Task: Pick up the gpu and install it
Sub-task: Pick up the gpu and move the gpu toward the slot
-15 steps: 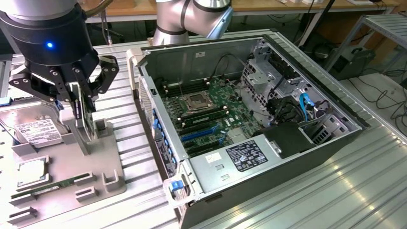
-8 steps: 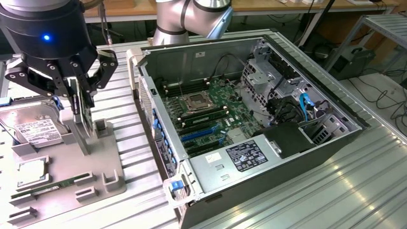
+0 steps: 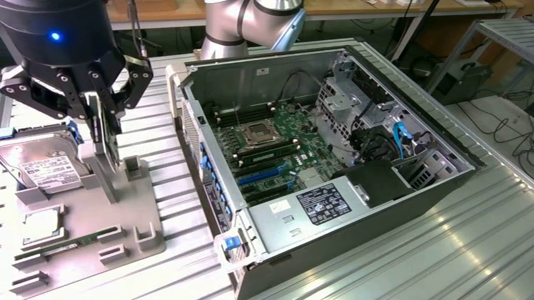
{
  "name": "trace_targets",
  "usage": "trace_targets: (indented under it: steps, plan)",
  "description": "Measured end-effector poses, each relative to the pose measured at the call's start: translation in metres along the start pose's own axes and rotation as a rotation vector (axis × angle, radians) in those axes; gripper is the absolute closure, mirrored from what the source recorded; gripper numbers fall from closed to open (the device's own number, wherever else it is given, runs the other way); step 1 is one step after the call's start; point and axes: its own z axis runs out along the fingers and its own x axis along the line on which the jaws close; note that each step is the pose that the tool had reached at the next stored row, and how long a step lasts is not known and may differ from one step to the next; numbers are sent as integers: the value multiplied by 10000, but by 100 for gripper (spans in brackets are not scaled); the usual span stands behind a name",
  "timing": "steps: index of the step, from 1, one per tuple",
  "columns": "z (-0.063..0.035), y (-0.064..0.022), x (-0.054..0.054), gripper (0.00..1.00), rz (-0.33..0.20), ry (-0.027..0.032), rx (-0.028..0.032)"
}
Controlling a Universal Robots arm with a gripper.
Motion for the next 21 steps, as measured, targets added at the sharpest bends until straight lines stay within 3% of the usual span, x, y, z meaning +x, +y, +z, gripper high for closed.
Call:
trace_targets:
  steps: [8,9,12,14,16,17,18,19,21]
  plan:
    - [-205,17,-1,72,0,1,-9]
    - [-212,17,-1,72,-1,0,11]
    - [-258,22,-2,72,-2,-2,140]
    - [-288,25,-2,72,-1,-6,259]
    - [-310,26,-3,72,0,-11,450]
    - [-330,28,-4,72,0,-13,629]
    - [-355,30,-4,72,1,-13,736]
    - [-364,30,-5,72,0,-16,771]
    - [-364,31,-5,72,0,-17,770]
